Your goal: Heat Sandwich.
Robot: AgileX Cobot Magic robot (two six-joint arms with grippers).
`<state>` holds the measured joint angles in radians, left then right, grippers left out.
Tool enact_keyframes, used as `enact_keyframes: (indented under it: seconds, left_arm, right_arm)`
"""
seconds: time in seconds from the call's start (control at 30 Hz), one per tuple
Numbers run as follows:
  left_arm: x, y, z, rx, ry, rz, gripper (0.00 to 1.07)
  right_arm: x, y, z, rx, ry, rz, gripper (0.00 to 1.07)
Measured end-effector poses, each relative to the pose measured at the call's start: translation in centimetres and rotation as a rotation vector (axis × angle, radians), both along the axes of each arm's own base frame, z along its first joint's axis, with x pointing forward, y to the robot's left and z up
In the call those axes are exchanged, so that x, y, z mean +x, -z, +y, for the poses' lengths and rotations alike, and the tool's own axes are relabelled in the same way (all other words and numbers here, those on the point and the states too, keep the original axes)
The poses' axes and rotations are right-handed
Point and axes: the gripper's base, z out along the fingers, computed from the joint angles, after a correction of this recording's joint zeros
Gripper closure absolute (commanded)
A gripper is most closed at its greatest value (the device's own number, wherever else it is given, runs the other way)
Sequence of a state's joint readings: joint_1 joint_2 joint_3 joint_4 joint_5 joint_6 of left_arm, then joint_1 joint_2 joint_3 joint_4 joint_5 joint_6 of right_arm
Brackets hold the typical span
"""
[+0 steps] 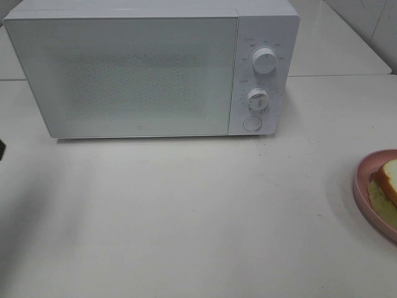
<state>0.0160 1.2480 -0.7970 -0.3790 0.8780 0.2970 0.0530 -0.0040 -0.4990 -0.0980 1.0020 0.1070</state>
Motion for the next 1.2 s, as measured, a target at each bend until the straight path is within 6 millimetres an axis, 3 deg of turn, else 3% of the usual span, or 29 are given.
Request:
enact_keyframes:
  seconds: [0.03, 0.17, 0.4, 0.5, 0.93, 1.2]
  left_arm:
    - [-0.8, -0.9, 1.0, 0.021, -0.057, -0.019, 0.1]
    - [-2.5, -2.6, 1.7, 0.056, -0.11, -0.067, 0.1]
    - [-5.6, -4.7, 1.8, 0.095, -0.115, -0.141, 0.1]
    - [-8.2, -5.2, 1.9, 0.123, -0.141, -0.2, 0.1]
    - [-15.8, -4.6, 1.8, 0.169, -0.181, -0.416, 0.1]
    - [-18.3, -2.9, 1.6, 0.154, -0.204, -0.461, 0.1]
  right_arm:
    - [0.0, 0.0, 0.0, 0.0, 0.0, 0.0, 0.35]
    - [0.0, 0.0, 0.0, 0.0, 0.0, 0.0, 0.35]
    - [0.0, 0.0, 0.0, 0.0, 0.0, 0.0, 0.35]
    - [0.0, 0.0, 0.0, 0.0, 0.0, 0.0, 0.35]
    - [0.0, 0.0, 0.0, 0.0, 0.0, 0.0, 0.37]
    - [0.0, 0.0, 0.0, 0.0, 0.0, 0.0, 0.37]
